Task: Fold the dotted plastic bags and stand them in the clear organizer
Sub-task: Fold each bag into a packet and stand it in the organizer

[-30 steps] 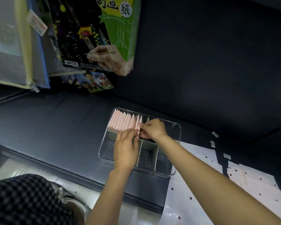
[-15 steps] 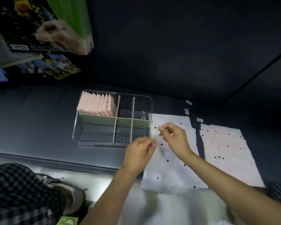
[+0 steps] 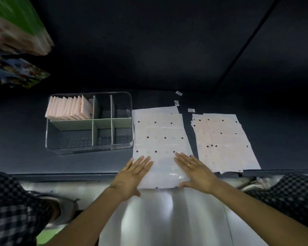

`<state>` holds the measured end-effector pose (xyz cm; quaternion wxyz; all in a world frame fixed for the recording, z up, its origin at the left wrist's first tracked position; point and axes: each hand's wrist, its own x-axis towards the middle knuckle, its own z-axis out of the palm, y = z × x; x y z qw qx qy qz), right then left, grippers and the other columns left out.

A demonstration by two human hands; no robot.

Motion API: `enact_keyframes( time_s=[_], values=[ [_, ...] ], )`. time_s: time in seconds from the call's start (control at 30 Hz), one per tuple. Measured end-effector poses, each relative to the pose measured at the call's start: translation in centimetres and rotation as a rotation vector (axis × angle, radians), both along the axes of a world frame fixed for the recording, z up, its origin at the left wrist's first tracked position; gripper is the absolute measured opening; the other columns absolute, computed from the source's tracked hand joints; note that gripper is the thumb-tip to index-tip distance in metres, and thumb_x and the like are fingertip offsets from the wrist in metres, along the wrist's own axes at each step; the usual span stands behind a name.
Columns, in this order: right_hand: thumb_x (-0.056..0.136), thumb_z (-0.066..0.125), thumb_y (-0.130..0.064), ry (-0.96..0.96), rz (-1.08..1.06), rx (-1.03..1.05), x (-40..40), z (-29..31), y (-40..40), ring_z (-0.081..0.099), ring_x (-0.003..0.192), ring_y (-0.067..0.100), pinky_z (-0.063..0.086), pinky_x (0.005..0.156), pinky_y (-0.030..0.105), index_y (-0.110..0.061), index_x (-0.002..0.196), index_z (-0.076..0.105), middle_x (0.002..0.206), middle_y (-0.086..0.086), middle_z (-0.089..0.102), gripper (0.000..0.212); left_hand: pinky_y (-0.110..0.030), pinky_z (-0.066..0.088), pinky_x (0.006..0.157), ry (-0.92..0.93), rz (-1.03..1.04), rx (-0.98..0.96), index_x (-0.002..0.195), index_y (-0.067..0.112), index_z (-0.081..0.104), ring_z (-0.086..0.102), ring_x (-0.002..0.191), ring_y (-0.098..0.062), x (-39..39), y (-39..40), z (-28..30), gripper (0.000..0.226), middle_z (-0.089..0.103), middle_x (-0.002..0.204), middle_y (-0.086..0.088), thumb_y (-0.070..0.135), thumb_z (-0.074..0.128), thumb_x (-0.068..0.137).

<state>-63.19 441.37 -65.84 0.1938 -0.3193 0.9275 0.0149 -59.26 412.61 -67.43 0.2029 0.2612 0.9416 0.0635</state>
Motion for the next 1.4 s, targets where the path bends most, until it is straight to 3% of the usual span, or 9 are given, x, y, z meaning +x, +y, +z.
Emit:
enact_keyframes(
  time_s=[0.17, 0.33, 0.63, 0.77, 0.87, 0.93, 1.13, 1.27, 1.4],
  values=[
    [0.084, 0.042, -0.069, -0.041, -0.013, -0.012, -1.4, -0.4, 0.3, -0.024, 0.141, 0.007, -0.015, 0.115, 0.025, -0.022, 0.149, -0.011, 0.149, -0.01, -0.028, 0.096, -0.02, -0.012, 0.114, 0.047, 0.098, 0.271, 0.146, 0.036, 0.026, 0.002, 0.146, -0.008, -0.6, -0.5, 0.5, 0.062, 0.003, 0.154, 0.016, 0.028, 0.056, 0.093],
    [0.079, 0.036, -0.077, -0.165, -0.051, -0.083, -1.4, 0.2, 0.2, -0.029, 0.137, 0.001, -0.015, 0.114, 0.026, -0.028, 0.15, -0.007, 0.149, -0.014, -0.028, 0.096, -0.013, 0.034, 0.093, 0.072, 0.301, 0.439, 0.119, 0.03, 0.066, 0.056, 0.12, -0.013, -1.0, 0.0, 2.4, 0.033, 0.062, 0.126, 0.009, 0.015, 0.06, 0.09],
    [0.073, 0.056, -0.071, -0.445, -0.074, -0.098, -0.5, 4.2, 0.6, -0.003, 0.144, 0.005, 0.0, 0.117, 0.025, -0.03, 0.15, -0.002, 0.157, -0.014, 0.001, 0.105, -0.027, 0.047, 0.079, -0.243, 0.591, 0.8, 0.084, 0.02, 0.071, 0.063, 0.078, -0.01, -1.5, 1.1, 4.9, 0.019, 0.071, 0.084, 0.006, 0.008, 0.059, 0.091],
    [0.089, 0.06, -0.034, -0.467, -0.217, -0.259, -1.5, 7.5, 0.1, 0.054, 0.101, 0.009, 0.042, 0.084, 0.021, -0.02, 0.122, 0.046, 0.108, -0.008, 0.059, 0.038, -0.02, 0.037, 0.067, -0.379, 0.63, 1.024, 0.075, 0.008, 0.062, 0.045, 0.067, -0.006, -1.9, 2.1, 6.4, 0.024, 0.054, 0.068, 0.004, 0.012, 0.052, 0.096],
    [0.091, 0.059, -0.026, -0.484, -0.212, -0.266, -4.3, 10.6, -0.5, 0.038, 0.059, -0.001, 0.033, 0.057, 0.012, -0.016, 0.086, 0.054, 0.067, -0.015, 0.042, 0.012, -0.014, 0.043, 0.07, -0.36, 0.735, 1.129, 0.08, 0.014, 0.065, 0.055, 0.07, 0.0, -2.3, 2.4, 7.2, 0.023, 0.062, 0.071, 0.014, 0.012, 0.05, 0.097],
    [0.091, 0.059, -0.024, -0.459, -0.195, -0.259, -6.4, 11.9, -1.2, 0.03, 0.055, 0.004, 0.026, 0.052, 0.019, -0.017, 0.065, 0.041, 0.061, -0.009, 0.033, 0.032, -0.022, 0.05, 0.081, -0.284, 0.844, 1.159, 0.1, 0.015, 0.066, 0.065, 0.084, -0.007, -2.4, 2.7, 7.2, 0.015, 0.07, 0.09, 0.01, 0.014, 0.051, 0.096],
    [0.093, 0.054, -0.03, -0.286, -0.231, -0.075, -11.8, 9.5, -5.1, 0.049, 0.089, 0.022, 0.037, 0.072, 0.03, -0.023, 0.075, 0.054, 0.079, -0.008, 0.049, 0.02, -0.025, 0.039, 0.095, 0.427, 0.743, 0.733, 0.126, 0.017, 0.053, 0.047, 0.117, -0.012, -1.2, 3.2, 6.4, 0.035, 0.052, 0.125, 0.006, 0.018, 0.06, 0.091],
    [0.095, 0.049, -0.036, -0.236, -0.293, 0.037, -14.0, 6.9, -7.3, 0.046, 0.122, 0.026, 0.041, 0.094, 0.034, -0.02, 0.129, 0.051, 0.133, 0.002, 0.05, 0.038, -0.038, 0.036, 0.109, 0.349, 0.349, 0.501, 0.129, 0.014, 0.055, 0.042, 0.133, -0.024, 0.2, 4.3, 4.8, 0.042, 0.048, 0.141, -0.004, 0.023, 0.064, 0.089],
    [0.096, 0.046, -0.035, -0.218, -0.338, 0.09, -15.1, 4.9, -7.6, 0.046, 0.123, 0.026, 0.04, 0.094, 0.034, -0.019, 0.133, 0.048, 0.136, 0.004, 0.049, 0.04, -0.039, -0.019, 0.114, 0.133, 0.134, 0.143, 0.15, 0.018, -0.003, -0.022, 0.142, -0.017, 1.3, 5.1, 2.1, 0.067, -0.013, 0.156, 0.003, 0.048, 0.029, 0.1]
  ],
)
